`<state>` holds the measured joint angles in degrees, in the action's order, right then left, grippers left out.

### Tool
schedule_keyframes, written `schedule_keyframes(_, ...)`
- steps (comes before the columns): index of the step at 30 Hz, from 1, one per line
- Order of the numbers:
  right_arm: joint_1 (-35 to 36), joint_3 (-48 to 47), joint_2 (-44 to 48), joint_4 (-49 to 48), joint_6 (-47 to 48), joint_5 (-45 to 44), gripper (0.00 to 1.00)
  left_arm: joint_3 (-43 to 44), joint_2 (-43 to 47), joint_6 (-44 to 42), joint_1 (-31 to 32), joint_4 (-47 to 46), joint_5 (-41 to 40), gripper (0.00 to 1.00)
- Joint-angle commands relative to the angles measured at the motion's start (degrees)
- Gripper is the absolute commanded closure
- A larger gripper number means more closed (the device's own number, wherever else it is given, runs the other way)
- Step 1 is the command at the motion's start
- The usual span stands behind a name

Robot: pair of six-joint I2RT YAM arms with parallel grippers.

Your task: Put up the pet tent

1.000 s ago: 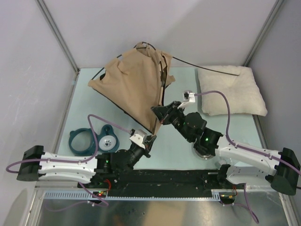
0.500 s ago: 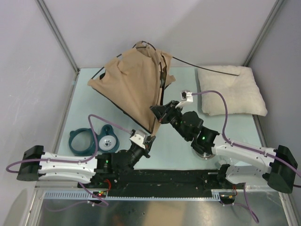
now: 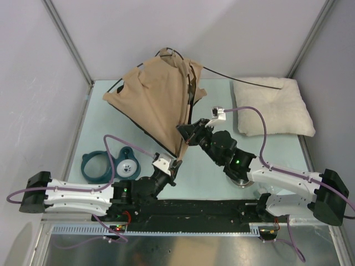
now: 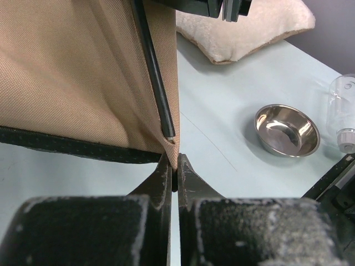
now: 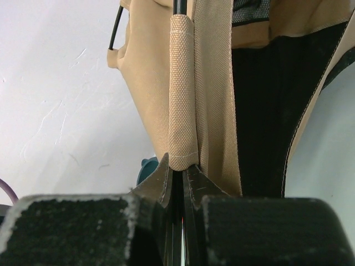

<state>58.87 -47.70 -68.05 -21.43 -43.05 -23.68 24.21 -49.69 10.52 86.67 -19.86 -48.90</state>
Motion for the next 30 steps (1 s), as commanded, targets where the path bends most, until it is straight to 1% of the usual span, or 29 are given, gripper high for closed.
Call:
schedule_keyframes(1,-3.85,-4.36,-0.89,-10.56,0.69,-14.72,1.00,-1.87,0.17,3.15,5.09,6.11,10.18,1.00)
schedule_keyframes(10,-2.22,-3.90,-2.56,-11.41,0.93,-15.77,1.00,-2.03,0.68,3.30,5.13,6.21,9.92,1.00)
schedule_keyframes(16,-1.99,-3.98,-2.35,-11.63,-1.54,-14.75,1.00,-2.10,-0.12,3.85,5.12,6.24,10.12,1.00)
schedule_keyframes(24,-2.02,-4.85,-2.48,-5.64,-5.66,-14.62,1.00,-1.88,0.03,3.64,5.13,6.29,9.74,1.00)
schedule_keyframes(27,-1.18,-4.54,-2.60,-4.97,-5.22,-14.86,1.00,-1.77,0.44,3.40,5.13,6.89,9.15,1.00)
schedule_keyframes(30,-0.90,-3.77,-2.24,-5.47,-2.73,-14.93,1.00,-1.99,1.61,3.41,5.09,7.38,8.68,1.00)
